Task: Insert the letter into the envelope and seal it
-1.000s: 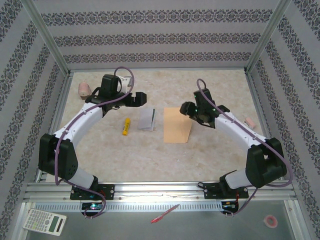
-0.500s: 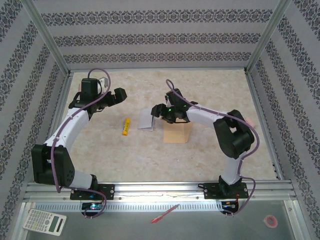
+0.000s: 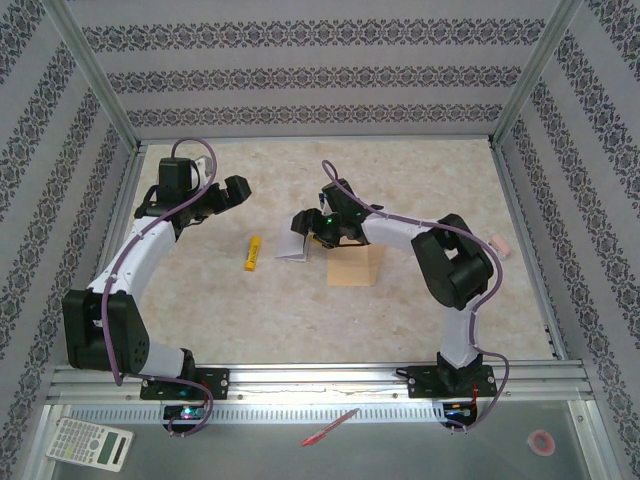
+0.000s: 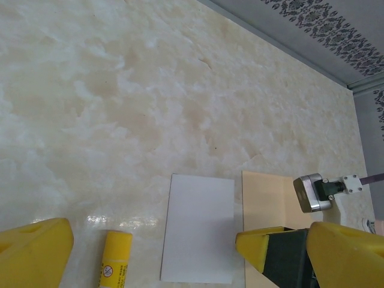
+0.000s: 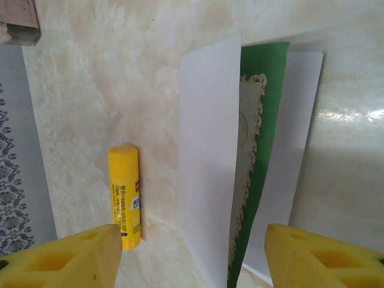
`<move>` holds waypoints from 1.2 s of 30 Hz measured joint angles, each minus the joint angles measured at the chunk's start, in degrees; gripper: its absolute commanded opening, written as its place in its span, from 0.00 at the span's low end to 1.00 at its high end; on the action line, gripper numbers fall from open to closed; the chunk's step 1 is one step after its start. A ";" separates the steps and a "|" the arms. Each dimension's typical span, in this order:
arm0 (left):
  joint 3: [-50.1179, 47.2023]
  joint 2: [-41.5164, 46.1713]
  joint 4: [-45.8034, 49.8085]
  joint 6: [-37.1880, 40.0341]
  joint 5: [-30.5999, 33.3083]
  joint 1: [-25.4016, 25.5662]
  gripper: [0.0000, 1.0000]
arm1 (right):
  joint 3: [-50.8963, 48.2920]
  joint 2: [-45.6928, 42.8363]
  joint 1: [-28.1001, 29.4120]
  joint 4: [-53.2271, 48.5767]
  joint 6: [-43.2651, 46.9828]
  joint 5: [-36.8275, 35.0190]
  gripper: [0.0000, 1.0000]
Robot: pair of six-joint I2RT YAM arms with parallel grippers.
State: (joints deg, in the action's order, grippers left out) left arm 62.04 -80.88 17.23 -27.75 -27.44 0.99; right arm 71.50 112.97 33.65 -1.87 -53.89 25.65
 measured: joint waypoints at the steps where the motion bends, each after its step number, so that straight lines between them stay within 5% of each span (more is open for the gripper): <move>1: -0.09 0.00 0.00 -0.02 -0.11 0.00 1.00 | 0.04 0.17 0.00 0.07 -0.02 0.04 0.64; 19: -0.44 -0.02 -0.09 -0.87 -1.05 0.00 1.00 | 2.08 3.93 1.11 0.96 -0.63 1.16 0.58; 36: -0.98 -0.04 -0.96 -1.22 -1.33 0.00 1.00 | 3.15 4.85 1.11 1.73 -1.68 1.86 0.11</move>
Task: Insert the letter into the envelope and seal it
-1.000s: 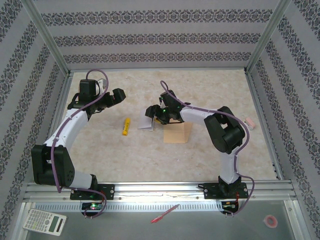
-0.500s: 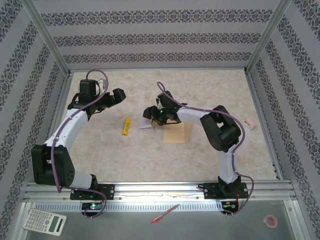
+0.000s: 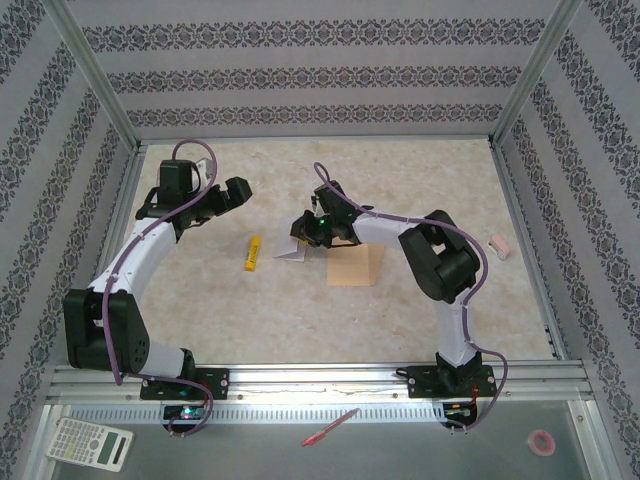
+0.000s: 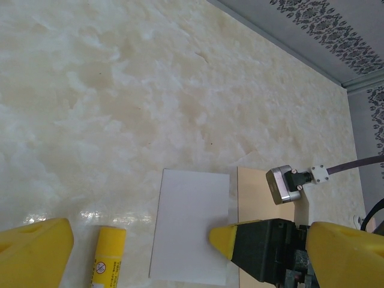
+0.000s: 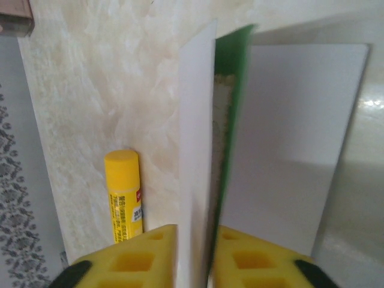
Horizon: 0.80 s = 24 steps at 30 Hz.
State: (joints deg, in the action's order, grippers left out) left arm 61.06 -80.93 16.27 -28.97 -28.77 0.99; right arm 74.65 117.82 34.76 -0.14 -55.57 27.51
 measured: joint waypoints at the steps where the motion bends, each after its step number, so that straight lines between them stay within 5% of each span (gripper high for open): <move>1: 0.00 0.00 -0.11 0.00 -0.15 0.00 1.00 | 0.00 0.00 0.00 0.00 0.11 0.02 0.09; 5: 0.00 0.00 -0.48 0.00 -1.14 0.00 1.00 | 0.00 -0.02 0.00 0.00 0.55 0.15 0.00; 24: -0.09 -1.51 -5.90 1.07 -16.41 0.00 0.98 | -0.02 -14.12 -5.66 5.44 1.88 10.47 0.00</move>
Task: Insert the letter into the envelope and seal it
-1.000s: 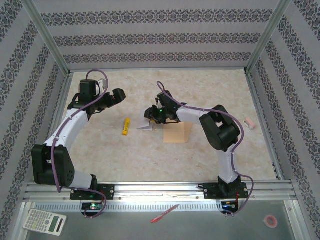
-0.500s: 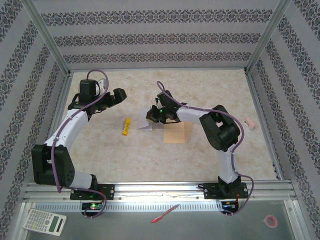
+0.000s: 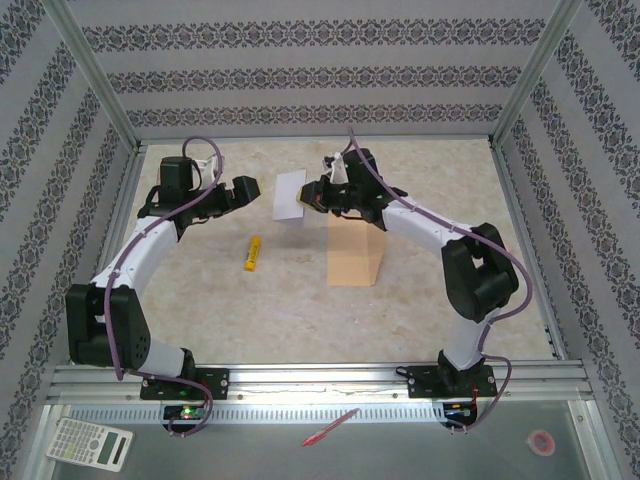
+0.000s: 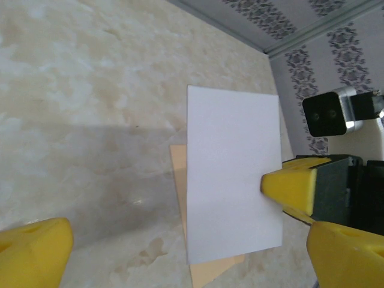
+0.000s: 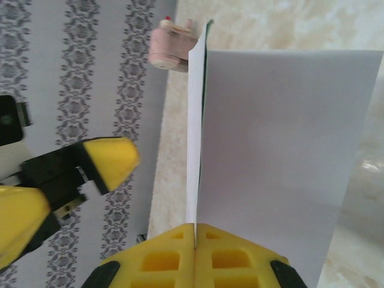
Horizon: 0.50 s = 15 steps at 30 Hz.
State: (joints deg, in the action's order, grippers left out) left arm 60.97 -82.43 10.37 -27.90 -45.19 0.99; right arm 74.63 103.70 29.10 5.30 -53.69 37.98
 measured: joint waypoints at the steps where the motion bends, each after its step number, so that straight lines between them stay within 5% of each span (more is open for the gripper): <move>1: 0.00 -0.17 -0.42 -0.09 -0.66 0.00 0.97 | 0.00 -0.39 -0.02 0.57 -0.02 0.48 0.00; 15: -0.26 -1.70 -3.61 -0.90 -4.13 1.31 0.94 | 0.20 -0.55 3.13 5.46 -3.63 3.74 0.00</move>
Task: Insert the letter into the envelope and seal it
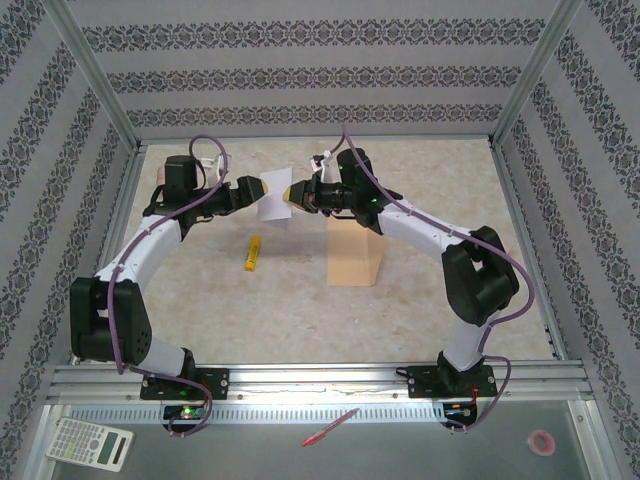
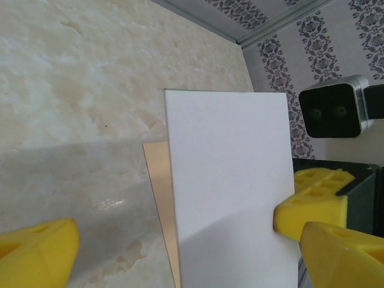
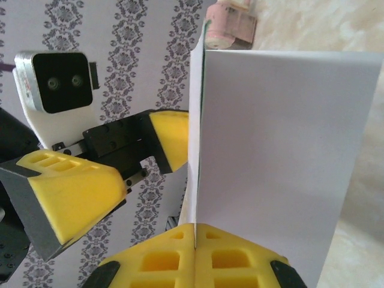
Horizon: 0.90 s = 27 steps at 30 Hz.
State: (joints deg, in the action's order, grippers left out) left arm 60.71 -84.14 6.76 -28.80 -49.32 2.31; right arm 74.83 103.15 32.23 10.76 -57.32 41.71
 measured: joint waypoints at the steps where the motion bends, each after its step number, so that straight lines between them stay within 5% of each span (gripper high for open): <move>1: -0.02 -0.13 -0.02 -0.02 -0.02 0.00 0.93 | 0.28 0.20 0.31 0.13 -0.04 0.04 0.00; 7: -0.11 -0.48 -0.35 -0.22 -0.20 0.33 0.88 | 1.40 0.94 1.05 0.79 -1.07 0.42 0.00; 27: -1.25 -0.57 -6.23 -4.48 -3.13 0.33 0.39 | 2.36 2.99 1.05 1.97 -1.51 0.42 0.00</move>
State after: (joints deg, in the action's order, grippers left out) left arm 59.46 -84.71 0.54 -33.28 -52.45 2.63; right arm 77.19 106.15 33.28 12.73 -58.83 42.13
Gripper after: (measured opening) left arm 0.421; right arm 0.041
